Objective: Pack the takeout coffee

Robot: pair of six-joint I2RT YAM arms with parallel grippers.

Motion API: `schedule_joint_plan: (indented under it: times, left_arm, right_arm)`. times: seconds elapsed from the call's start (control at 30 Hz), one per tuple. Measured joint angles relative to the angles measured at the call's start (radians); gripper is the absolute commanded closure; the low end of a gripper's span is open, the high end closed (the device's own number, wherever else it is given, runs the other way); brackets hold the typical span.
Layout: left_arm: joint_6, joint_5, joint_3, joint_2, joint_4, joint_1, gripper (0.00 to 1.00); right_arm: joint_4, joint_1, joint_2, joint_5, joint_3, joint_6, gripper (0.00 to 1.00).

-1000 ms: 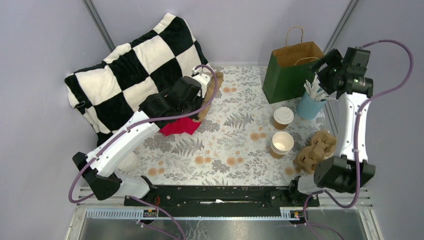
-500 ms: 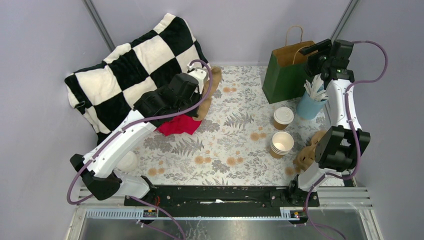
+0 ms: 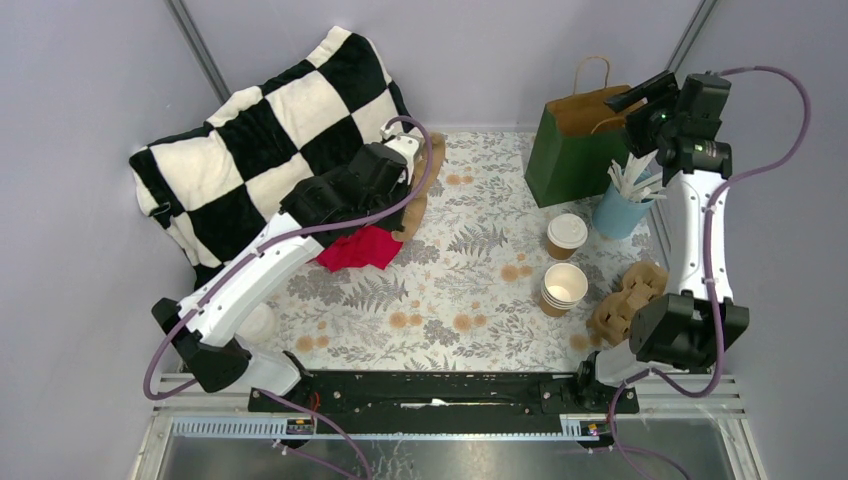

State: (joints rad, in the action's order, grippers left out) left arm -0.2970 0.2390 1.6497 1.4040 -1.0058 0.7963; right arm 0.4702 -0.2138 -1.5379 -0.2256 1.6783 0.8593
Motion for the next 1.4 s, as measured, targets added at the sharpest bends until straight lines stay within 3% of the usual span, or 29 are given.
schedule_joint_plan:
  times: [0.13,0.37,0.57,0.83,1.13,1.4]
  left_arm:
    - [-0.001,-0.002,0.014,0.024,-0.001,0.0,1.0]
    - [-0.001,-0.011,0.039,0.038,-0.006,0.0,1.0]
    - [-0.003,-0.011,0.044,0.038,-0.013,0.0,1.0]
    - [0.003,-0.01,0.054,0.043,-0.026,0.0,1.0]
    - [0.024,-0.009,0.072,0.063,-0.033,0.0,1.0]
    - [0.065,-0.015,0.098,0.104,-0.037,0.0,1.0]
  right_arm:
    - [0.021,0.0,0.033,-0.005,0.051,-0.043,0.15]
    - [0.015,0.0,-0.079,-0.005,0.154,0.002,0.2]
    - [0.09,0.0,-0.146,0.013,0.156,0.024,0.16]
    - [0.111,0.0,-0.098,0.017,0.097,0.011,0.14]
    - [0.109,0.0,-0.071,-0.143,0.185,-0.07,0.09]
    - [0.146,-0.065,0.089,-0.058,0.129,-0.081,0.05]
